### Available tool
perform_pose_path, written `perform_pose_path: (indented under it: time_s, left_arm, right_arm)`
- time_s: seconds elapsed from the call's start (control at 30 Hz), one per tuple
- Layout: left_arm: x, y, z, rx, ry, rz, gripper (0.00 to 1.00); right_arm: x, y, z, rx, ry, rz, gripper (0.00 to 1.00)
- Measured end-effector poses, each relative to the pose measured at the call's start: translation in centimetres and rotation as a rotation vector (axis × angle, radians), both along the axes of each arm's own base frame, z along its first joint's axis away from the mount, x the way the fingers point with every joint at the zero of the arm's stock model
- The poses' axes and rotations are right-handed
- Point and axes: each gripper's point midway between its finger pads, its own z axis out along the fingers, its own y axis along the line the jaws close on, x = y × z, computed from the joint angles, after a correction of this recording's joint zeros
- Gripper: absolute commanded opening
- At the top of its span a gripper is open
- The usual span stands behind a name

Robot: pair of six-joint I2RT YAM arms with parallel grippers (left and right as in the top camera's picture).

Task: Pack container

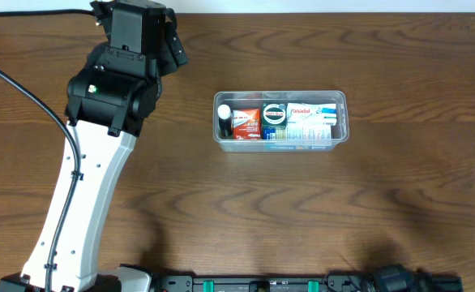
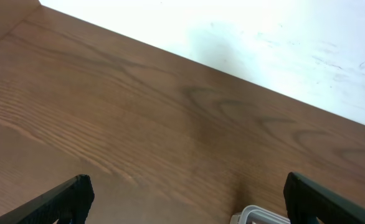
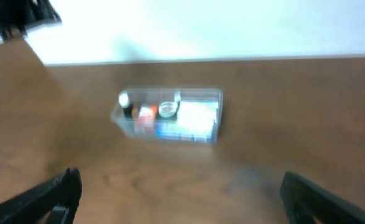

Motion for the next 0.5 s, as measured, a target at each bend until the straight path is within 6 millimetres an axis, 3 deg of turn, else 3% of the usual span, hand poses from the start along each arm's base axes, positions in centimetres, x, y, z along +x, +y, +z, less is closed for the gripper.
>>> perform_pose_path:
  time_s: [0.1,0.17,0.27,0.5]
  left_arm:
    - [0.0,0.0,0.0,-0.001,-0.001,0.000,0.98]
    - [0.0,0.0,0.0,0.000,0.000,0.000,0.98]
    - [0.0,0.0,0.0,0.000,0.000,0.000,0.98]
    - [0.0,0.0,0.0,0.002,0.000,0.002,0.98]
  right_arm:
    - [2.1,0.5,1.3,-0.014,-0.136,0.012,0.99]
    - [3.8,0.9,1.2,-0.035,-0.239,0.019,0.99]
    - [5.8,1.4,0.0,-0.046,-0.347,0.021,0.99]
    - [11.8,2.2,-5.2,-0.060,-0.514,-0.014,0.99]
